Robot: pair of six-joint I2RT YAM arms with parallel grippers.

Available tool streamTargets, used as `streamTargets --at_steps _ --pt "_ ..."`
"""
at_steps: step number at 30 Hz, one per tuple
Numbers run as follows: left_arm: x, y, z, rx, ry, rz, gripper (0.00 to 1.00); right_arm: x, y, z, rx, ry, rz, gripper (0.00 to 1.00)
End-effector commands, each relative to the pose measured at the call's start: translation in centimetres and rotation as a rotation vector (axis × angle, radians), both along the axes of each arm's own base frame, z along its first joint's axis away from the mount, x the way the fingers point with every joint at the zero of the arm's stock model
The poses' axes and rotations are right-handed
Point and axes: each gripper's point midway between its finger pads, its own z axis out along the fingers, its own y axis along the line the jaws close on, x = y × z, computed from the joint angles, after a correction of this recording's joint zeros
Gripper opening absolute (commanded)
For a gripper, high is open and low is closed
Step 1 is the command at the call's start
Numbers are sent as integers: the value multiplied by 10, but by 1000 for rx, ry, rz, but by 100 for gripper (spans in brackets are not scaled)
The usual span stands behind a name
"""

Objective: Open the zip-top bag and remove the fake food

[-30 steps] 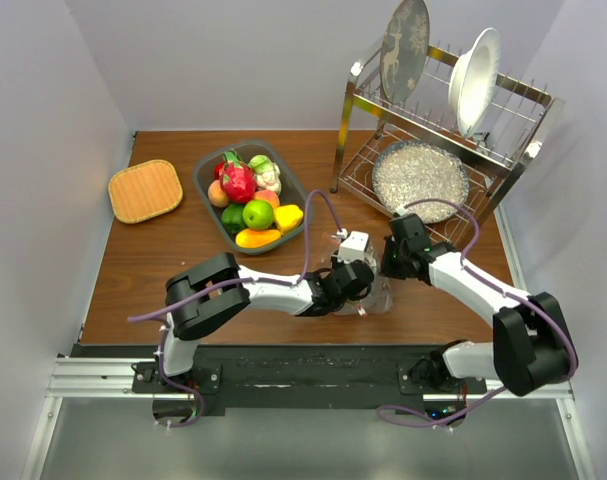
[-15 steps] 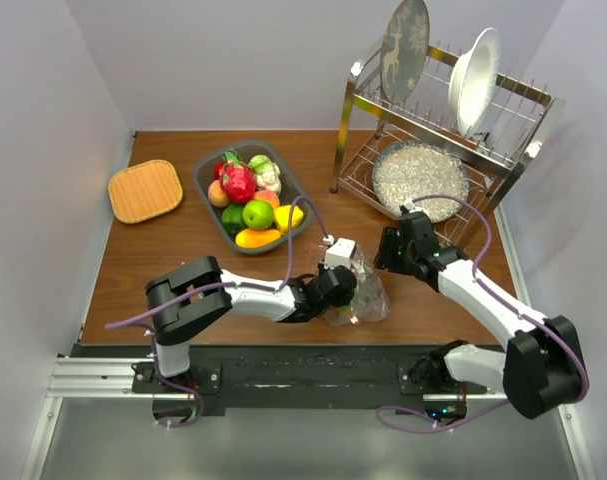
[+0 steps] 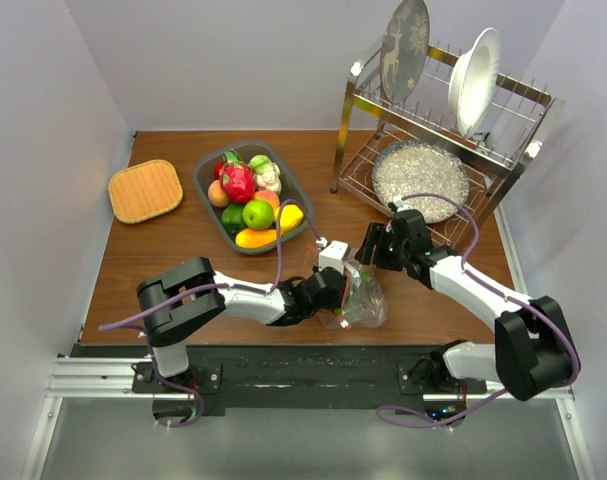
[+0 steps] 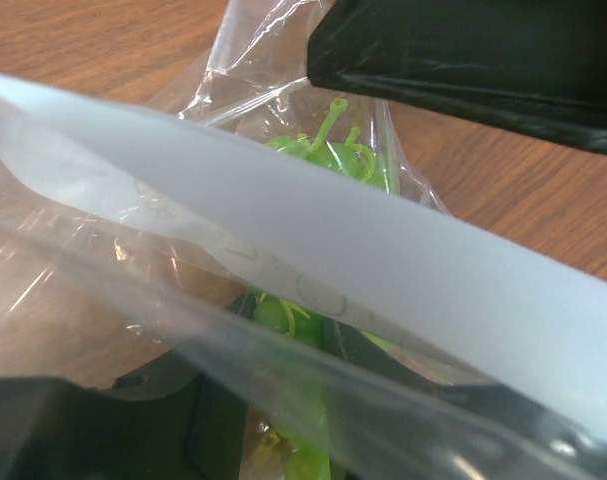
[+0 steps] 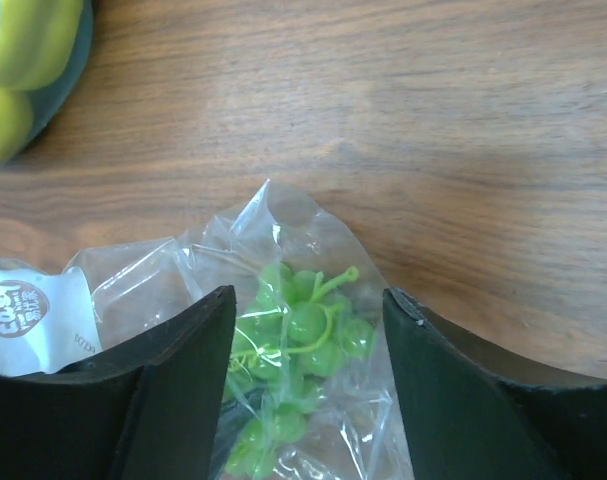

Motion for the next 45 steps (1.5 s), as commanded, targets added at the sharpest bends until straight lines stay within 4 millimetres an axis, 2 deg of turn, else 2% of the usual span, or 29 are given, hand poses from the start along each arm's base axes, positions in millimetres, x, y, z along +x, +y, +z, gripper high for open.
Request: streamTargets --at_steps 1,3,4,5,6,7,8,15,24,32,37,45 --pt "2 -11 26 -84 -26 -23 34 8 12 2 37 -26 19 55" --pt "1 -10 26 -84 -24 -29 34 9 12 -1 39 -20 18 45" --pt "1 -10 27 -86 -24 -33 34 8 13 -4 38 -12 17 31" --pt "0 -9 27 -85 -24 -33 34 8 12 -6 38 -9 15 22" --pt "0 -9 27 -87 -24 -35 34 9 13 -6 37 -7 16 16" --pt "-1 -8 27 -87 -23 -36 34 9 12 -7 34 -5 14 5" --pt "-1 -8 29 -91 -24 -38 35 10 11 -7 27 -7 12 0" --pt "-10 -3 30 -108 -9 -68 38 15 -10 4 -72 -15 -69 0" --pt "-20 1 34 -137 10 -89 37 20 -22 5 -137 -22 -106 0" --pt "-15 12 47 -168 1 -24 35 14 -34 11 -176 -49 -115 0" --pt "-10 15 64 -193 -27 5 34 8 -45 9 -223 -48 -134 0" --pt "-4 29 75 -185 -53 63 34 1 -54 5 -261 -54 -144 0"
